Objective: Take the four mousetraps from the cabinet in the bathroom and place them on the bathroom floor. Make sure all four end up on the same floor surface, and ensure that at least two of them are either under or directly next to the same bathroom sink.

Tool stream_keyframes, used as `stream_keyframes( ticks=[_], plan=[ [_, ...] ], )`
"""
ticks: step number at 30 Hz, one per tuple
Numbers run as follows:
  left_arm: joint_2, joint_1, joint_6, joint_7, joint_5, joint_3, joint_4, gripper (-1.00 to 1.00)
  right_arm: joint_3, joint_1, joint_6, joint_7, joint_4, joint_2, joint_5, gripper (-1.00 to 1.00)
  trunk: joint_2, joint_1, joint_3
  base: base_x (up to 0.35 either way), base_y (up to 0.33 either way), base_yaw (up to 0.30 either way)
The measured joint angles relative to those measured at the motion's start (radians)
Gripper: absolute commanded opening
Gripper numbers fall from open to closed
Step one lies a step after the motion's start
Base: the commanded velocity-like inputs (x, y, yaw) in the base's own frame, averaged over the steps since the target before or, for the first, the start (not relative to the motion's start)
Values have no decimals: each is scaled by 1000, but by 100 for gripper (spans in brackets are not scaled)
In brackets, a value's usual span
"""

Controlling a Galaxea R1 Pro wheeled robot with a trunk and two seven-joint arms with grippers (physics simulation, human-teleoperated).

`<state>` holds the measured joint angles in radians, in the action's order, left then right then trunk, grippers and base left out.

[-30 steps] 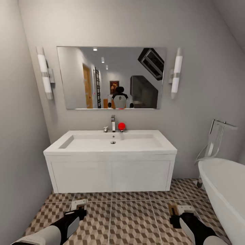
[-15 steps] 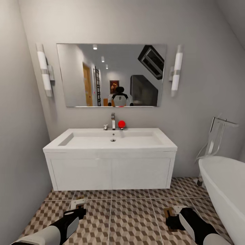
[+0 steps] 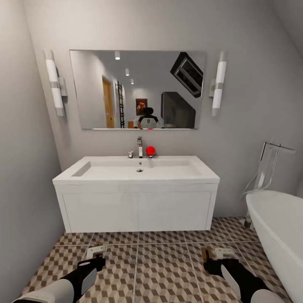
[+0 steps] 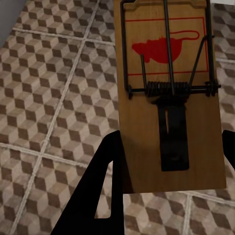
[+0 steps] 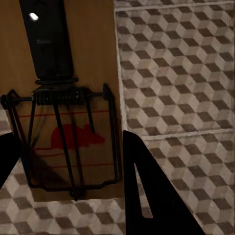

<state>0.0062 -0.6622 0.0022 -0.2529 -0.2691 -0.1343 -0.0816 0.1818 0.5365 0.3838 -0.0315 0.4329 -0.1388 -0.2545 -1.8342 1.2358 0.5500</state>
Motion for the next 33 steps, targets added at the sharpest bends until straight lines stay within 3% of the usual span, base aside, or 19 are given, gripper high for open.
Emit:
stream_keyframes(
  ticks=[2, 5, 33],
  plan=[
    [2, 0, 2, 1, -2, 1, 0, -100, 1, 0, -64, -4, -11, 0, -1, -100, -14, 8, 6, 0, 0, 0],
    [3, 0, 9, 2, -6, 2, 0, -100, 3, 0, -82, -13, -47, -1, -1, -100, -35, 19, 16, 0, 0, 0],
    [1, 0, 10, 2, -10, 2, 0, -100, 9, 0, -84, -22, -55, 5, 1, -100, -231, 127, 103, 0, 0, 0]
  ],
)
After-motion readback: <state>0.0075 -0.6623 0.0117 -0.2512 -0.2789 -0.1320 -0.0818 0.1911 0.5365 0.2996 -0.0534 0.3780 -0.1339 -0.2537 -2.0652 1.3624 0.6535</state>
